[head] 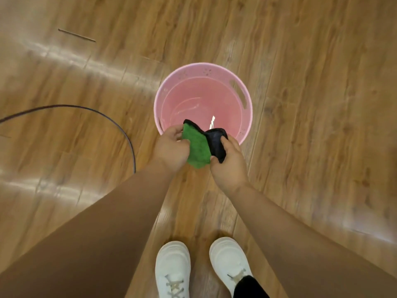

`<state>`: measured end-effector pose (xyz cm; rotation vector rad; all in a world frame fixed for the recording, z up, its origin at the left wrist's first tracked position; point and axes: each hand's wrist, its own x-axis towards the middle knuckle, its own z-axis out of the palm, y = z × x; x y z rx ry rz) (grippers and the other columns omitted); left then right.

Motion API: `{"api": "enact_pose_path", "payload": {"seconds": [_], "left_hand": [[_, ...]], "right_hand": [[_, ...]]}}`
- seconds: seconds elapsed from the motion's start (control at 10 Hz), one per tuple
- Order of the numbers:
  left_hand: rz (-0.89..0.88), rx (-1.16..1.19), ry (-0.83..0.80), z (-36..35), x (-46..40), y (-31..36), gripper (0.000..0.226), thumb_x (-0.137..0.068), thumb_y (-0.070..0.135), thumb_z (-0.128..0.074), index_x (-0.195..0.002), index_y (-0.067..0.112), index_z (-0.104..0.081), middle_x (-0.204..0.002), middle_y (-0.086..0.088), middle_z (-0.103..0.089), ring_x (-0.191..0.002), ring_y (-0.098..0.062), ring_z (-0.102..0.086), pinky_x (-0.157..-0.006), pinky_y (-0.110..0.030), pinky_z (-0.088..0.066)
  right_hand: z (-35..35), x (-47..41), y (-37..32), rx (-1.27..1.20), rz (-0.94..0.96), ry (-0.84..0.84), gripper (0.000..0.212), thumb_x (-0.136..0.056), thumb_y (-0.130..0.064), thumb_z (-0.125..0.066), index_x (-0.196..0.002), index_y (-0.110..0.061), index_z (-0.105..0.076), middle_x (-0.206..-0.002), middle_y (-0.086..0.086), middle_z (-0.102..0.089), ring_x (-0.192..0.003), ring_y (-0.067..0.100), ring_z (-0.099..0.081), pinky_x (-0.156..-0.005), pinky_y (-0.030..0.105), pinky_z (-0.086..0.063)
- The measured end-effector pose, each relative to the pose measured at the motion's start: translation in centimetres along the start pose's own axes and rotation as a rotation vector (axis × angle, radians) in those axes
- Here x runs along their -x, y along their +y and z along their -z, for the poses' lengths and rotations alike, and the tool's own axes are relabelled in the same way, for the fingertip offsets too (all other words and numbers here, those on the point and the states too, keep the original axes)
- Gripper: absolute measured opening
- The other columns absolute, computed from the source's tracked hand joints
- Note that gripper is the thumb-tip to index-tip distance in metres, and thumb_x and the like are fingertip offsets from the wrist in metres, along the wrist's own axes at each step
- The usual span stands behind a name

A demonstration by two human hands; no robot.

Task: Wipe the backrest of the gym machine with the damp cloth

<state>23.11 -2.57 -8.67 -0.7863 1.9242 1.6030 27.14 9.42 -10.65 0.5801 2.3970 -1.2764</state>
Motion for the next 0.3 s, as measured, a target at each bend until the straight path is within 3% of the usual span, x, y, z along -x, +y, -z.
{"api": "enact_pose_path", "payload": {"seconds": [0.1,0.2,0.3], "left_hand": [[-0.015,-0.161,-0.027,-0.1,0.5,0.5,0.054,-0.096,0.002,-0.041,-0.146,0.012,-0.025,-0.142,-0.003,-0.042,-0.117,-0.013,-0.047,-0.079,-0.013,-0.038],[-0.057,-0.374,0.056,0.2,1.3,1.3,0.053,-0.097,0.012,-0.039,-0.147,0.017,-0.024,-0.148,-0.005,-0.036,-0.121,-0.024,-0.048,-0.094,-0.029,-0.043],[-0.063,-0.373,0.084,0.8,2.5,3.7,0.045,-0.098,0.015,-0.04,-0.142,0.015,-0.035,-0.145,-0.005,-0.04,-0.124,-0.022,-0.045,-0.091,-0.02,-0.035]], "right_hand": [[0.0,0.4,-0.1,0.068,-0.013,0.038,0.056,-0.09,-0.005,-0.052,-0.143,-0.008,-0.034,-0.154,-0.004,-0.021,-0.136,0.011,-0.031,-0.094,0.004,-0.019],[0.6,0.8,-0.4,0.123,-0.017,0.063,0.053,-0.09,-0.007,-0.054,-0.141,-0.011,-0.039,-0.156,-0.004,-0.016,-0.137,0.012,-0.03,-0.099,0.01,-0.024],[2.1,1.8,-1.4,0.071,-0.094,0.115,0.049,-0.089,-0.008,-0.056,-0.137,-0.015,-0.044,-0.152,-0.002,-0.026,-0.133,0.013,-0.035,-0.097,0.011,-0.026]]}}
